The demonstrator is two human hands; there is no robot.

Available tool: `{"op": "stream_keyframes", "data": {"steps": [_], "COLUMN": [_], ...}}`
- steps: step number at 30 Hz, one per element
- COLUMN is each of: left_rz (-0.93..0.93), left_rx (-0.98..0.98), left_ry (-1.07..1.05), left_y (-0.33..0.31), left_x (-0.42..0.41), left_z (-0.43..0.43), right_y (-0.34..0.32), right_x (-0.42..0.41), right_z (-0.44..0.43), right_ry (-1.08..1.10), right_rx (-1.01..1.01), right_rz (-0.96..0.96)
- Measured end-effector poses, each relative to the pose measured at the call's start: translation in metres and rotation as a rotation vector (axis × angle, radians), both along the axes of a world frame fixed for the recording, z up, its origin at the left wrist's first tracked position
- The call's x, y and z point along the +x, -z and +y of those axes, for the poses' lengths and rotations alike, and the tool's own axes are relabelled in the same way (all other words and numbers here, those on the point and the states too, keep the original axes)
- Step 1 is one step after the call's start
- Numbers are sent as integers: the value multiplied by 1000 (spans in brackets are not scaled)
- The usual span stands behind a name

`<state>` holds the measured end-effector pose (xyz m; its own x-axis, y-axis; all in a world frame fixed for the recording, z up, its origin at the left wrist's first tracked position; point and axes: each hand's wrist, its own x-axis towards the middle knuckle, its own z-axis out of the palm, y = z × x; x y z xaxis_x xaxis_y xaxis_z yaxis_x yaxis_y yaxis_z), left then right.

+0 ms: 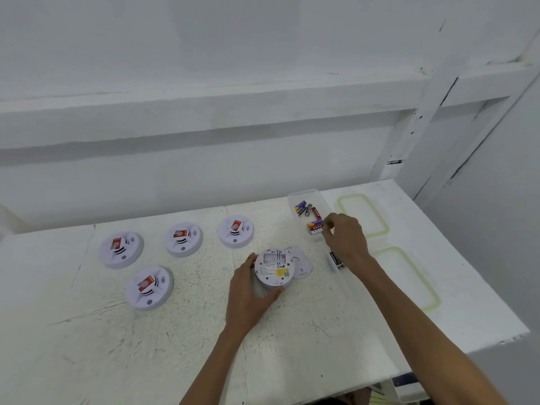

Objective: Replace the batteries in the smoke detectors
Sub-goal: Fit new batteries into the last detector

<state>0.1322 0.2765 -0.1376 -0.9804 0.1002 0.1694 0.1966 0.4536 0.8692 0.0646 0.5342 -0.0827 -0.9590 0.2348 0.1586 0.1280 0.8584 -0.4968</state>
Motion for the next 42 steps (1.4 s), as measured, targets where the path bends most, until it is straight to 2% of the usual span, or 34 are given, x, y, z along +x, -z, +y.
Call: {"op": "stream_keyframes", "data": {"steps": [9,14,24,33,38,42], "left_rz": [11,-24,-65,-66,-90,-86], "left_rx": [91,97,62,77,20,-13], "left_ry": [-22,-24,-18,-20,-57,-73], "left_y": [-13,-12,-8,-2,13,21], "left_x": [-3,-4,-7,-12,-12,-13], "left_z": [2,4,3,0,-1,0], "right_y": [8,20,31,26,14,1], "right_x": [-67,-92,-107,-107,-97,-75], "right_z": [-16,-18,-22,-14,-11,-25], "right_ry": [-129,-96,-30,-131,-92,-193], "right_rx": [-56,-59,-5,30,-107,-185], "right_rz": [-129,-227,-243,-206,-92,23]}}
